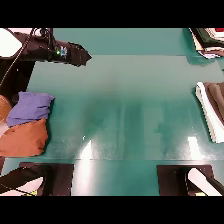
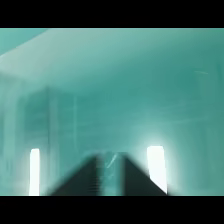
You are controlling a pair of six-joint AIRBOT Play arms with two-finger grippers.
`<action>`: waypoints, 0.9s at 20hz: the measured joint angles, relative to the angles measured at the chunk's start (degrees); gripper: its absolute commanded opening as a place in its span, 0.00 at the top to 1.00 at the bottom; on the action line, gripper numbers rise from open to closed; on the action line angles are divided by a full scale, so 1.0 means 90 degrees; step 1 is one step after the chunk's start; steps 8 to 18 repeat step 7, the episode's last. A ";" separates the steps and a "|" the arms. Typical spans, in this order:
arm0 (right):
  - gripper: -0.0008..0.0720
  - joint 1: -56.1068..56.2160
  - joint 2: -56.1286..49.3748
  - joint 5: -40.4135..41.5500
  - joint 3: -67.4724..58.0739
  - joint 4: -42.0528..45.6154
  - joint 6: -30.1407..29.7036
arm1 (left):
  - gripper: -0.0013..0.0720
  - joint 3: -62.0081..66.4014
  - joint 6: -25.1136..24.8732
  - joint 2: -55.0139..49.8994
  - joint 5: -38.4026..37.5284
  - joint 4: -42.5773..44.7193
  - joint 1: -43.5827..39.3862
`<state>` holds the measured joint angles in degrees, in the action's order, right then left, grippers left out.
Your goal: Fold the shirts.
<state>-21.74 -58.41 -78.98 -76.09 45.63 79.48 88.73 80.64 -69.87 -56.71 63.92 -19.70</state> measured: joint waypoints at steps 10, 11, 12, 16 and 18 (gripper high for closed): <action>0.97 0.1455 0.0039 0.0469 0.0002 -0.0036 -0.0221 | 0.95 0.0002 -0.0005 0.0000 0.0175 -0.0010 0.0000; 0.97 0.1455 0.0039 0.0469 0.0002 -0.0036 -0.0221 | 0.95 0.0002 -0.0005 0.0000 0.0175 -0.0010 0.0000; 0.97 0.1455 0.0039 0.0469 0.0002 -0.0036 -0.0221 | 0.95 0.0002 -0.0005 0.0000 0.0175 -0.0010 0.0000; 0.97 0.1455 0.0039 0.0469 0.0002 -0.0036 -0.0221 | 0.95 0.0002 -0.0005 0.0000 0.0175 -0.0010 0.0000; 0.97 0.1455 0.0039 0.0469 0.0002 -0.0036 -0.0221 | 0.95 0.0002 -0.0005 0.0000 0.0175 -0.0010 0.0000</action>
